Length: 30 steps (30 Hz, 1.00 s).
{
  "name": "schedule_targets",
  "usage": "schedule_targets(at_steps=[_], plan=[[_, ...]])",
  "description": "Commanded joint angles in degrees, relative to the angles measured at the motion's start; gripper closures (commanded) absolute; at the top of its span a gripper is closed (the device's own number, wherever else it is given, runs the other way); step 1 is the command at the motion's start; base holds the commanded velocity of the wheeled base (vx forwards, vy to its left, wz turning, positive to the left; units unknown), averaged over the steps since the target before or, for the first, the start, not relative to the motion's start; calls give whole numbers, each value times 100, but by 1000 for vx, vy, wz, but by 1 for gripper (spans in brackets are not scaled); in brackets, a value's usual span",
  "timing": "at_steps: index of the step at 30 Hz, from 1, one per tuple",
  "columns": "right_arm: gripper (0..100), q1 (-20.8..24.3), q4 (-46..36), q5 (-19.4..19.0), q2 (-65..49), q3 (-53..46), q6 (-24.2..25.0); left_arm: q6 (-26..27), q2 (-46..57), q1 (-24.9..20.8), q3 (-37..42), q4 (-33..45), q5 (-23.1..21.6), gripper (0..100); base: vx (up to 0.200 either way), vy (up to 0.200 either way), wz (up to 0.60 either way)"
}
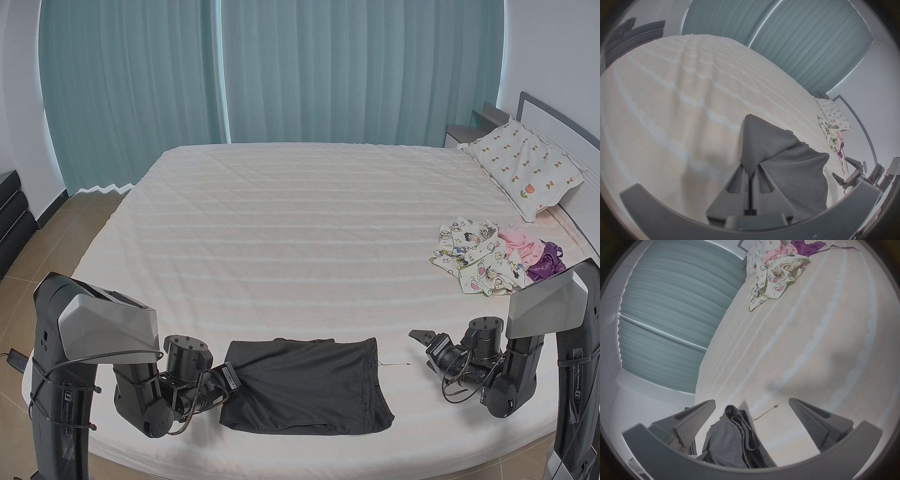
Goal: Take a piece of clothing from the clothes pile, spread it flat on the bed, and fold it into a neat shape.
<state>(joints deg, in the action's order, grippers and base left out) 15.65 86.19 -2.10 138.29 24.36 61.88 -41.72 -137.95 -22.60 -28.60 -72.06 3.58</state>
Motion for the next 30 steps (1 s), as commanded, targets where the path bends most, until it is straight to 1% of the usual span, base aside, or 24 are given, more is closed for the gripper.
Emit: schedule_targets(at_steps=[1, 5, 14, 15, 18, 21, 24, 25, 26, 28, 30], plan=[[0, 8, 3, -1, 14, -1, -9, -3, -13, 10, -5, -1, 2, 100, 0, 200, 0], [0, 8, 3, -1, 14, -1, -9, -12, -13, 10, -5, -1, 11, 100, 0, 200, 0], [0, 8, 3, 8, 14, -1, -18, -30, -22, -7, 3, -1, 11, 100, 0, 0, 0], [0, 8, 3, 8, 14, -1, -18, -30, -22, -7, 3, -10, 11, 0, 0, 0, 0], [0, 17, 3, 8, 14, -1, -27, -56, -4, -16, 12, -54, 11, 0, 0, 0, 0], [0, 26, -5, 8, 5, -19, -44, -82, 22, -16, 65, -291, 55, 0, 0, 0, 0], [0, 105, 3, 8, -57, -63, -115, -223, 145, -16, 109, -669, 406, 0, 0, 0, 0], [0, 175, 21, 8, -83, -80, -238, -399, 233, -7, 127, -880, 573, 0, 0, 0, 0], [0, 210, 30, 8, -100, -80, -317, -504, 304, 1, 170, -968, 608, 0, 0, 0, 0], [0, 307, 38, 8, -109, -54, -545, -574, 453, 98, 329, -1003, 573, 0, 0, 0, 0], [0, 412, -5, 8, -136, -19, -607, -574, 497, 230, 399, -1012, 477, 0, 0, 0, 0]])
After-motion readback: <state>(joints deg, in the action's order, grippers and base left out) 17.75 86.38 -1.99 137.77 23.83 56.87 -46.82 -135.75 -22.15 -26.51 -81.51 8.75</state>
